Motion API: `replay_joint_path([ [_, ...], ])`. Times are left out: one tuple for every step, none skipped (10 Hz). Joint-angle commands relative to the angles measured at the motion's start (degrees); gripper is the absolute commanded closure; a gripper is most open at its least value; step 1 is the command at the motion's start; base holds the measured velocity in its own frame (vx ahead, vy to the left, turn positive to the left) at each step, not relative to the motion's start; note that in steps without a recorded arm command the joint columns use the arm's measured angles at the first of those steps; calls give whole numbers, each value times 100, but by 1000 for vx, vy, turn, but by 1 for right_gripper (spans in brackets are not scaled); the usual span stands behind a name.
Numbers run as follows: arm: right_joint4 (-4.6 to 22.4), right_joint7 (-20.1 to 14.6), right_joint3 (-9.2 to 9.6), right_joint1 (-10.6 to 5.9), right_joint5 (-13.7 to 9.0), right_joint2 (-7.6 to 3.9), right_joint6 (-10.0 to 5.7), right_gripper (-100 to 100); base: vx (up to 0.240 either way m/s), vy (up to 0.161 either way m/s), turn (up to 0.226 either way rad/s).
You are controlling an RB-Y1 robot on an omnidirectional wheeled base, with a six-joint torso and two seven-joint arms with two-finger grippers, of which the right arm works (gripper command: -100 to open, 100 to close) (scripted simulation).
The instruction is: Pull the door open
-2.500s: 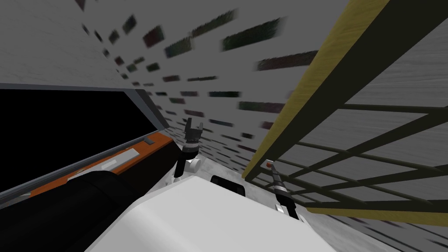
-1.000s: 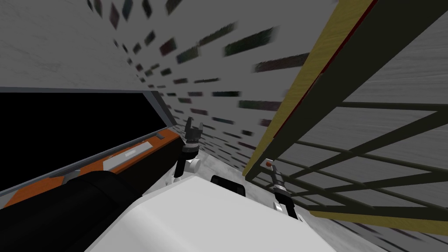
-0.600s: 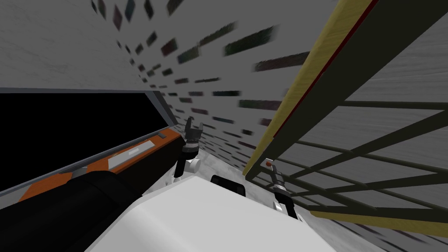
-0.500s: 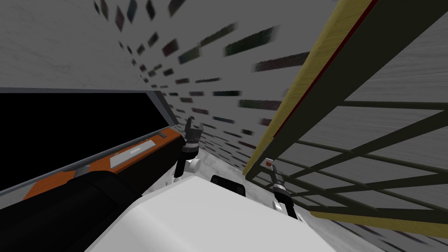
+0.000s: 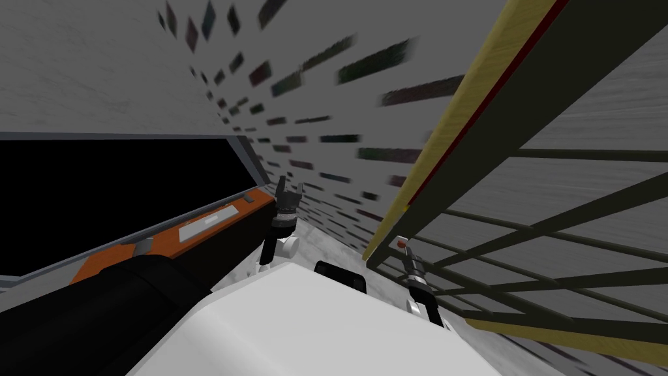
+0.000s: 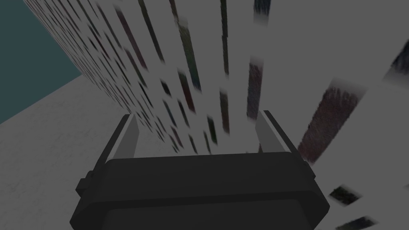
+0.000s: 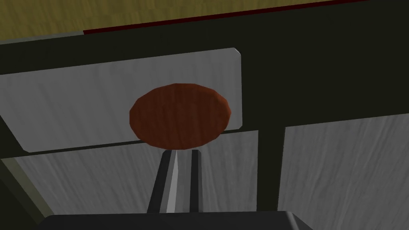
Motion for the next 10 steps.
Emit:
replay_joint_path([
  [3, -206, 102, -92, -21, 88, -81, 100, -42, -17, 39],
  [3, -206, 102, -92, -21, 88, -81, 100, -11, -5, -14],
  [47, -386, 63, -39, -125, 30, -2, -100, -18, -21, 1],
  [38, -491, 77, -42, -165, 39, 6, -100, -39, -17, 22],
  [28, -631, 96, -46, -217, 51, 17, -100, -49, -13, 16],
  [16, -789, 117, -50, -274, 64, 30, -100, -73, 9, 77],
  [2, -960, 141, -56, -340, 78, 44, -100, -71, 18, 83],
  [-13, -1126, 167, -61, -412, 95, 60, -100, -63, 2, 37],
  [-13, -1178, 167, -61, -412, 95, 60, -100, -39, -3, 13],
  [-29, -1391, 195, -67, -489, 112, 76, -100, -38, -9, 36],
])
